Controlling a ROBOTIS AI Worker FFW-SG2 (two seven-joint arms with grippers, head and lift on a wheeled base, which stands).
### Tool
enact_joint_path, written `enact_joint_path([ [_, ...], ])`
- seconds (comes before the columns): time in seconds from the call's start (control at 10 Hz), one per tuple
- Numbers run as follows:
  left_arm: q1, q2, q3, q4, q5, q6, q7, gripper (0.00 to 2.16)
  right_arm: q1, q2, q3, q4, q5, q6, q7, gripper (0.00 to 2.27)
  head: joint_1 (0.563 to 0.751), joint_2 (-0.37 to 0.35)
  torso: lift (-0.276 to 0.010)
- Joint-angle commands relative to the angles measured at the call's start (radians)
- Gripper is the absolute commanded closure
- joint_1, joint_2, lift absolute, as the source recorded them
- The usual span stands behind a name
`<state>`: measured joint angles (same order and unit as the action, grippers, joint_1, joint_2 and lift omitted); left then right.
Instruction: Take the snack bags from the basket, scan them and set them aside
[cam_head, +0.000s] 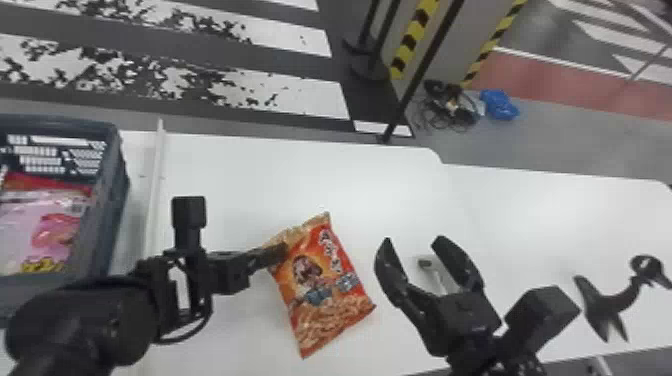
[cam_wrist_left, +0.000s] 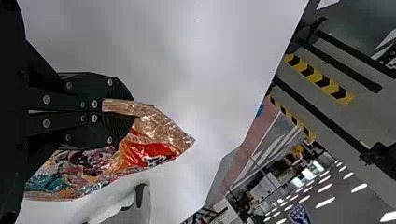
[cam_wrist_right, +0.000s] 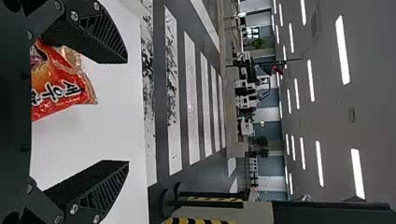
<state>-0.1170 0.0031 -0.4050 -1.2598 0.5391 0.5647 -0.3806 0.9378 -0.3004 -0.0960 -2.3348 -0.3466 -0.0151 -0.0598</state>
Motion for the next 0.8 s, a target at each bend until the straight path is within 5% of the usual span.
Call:
enact_joint_path([
  [0.0, -0.006, -0.006, -0.041, 0.002, -0.01, -0.004, 0.002, 1.36, -0.001, 0.0, 0.001, 0.0, 0.0, 0.002, 0.001, 0.17, 0.695, -0.35, -0.075],
  [0.1, -0.006, -0.006, -0.058, 0.002, -0.021, -0.053, 0.002, 0.44, -0.001, 0.0, 0.001, 0.0, 0.0, 0.002, 0.0, 0.17, 0.695, -0.35, -0.075],
  [0.2, -0.006, -0.006, -0.057, 0.002, -0.021, -0.059, 0.009, 0.0, -0.001, -0.002, 0.001, 0.0, 0.0, 0.005, 0.0, 0.17, 0.695, -0.35, -0.075],
  [0.5, 0.017, -0.006, -0.026, -0.03, -0.045, -0.117, 0.008, 0.04, -0.004, -0.008, -0.001, 0.0, -0.002, 0.008, 0.0, 0.17, 0.695, -0.35, -0.075],
  [0.7, 0.054, -0.006, -0.009, -0.121, -0.071, -0.117, 0.017, 0.05, -0.007, -0.008, 0.001, 0.0, 0.0, 0.008, 0.0, 0.17, 0.695, -0.35, -0.075],
])
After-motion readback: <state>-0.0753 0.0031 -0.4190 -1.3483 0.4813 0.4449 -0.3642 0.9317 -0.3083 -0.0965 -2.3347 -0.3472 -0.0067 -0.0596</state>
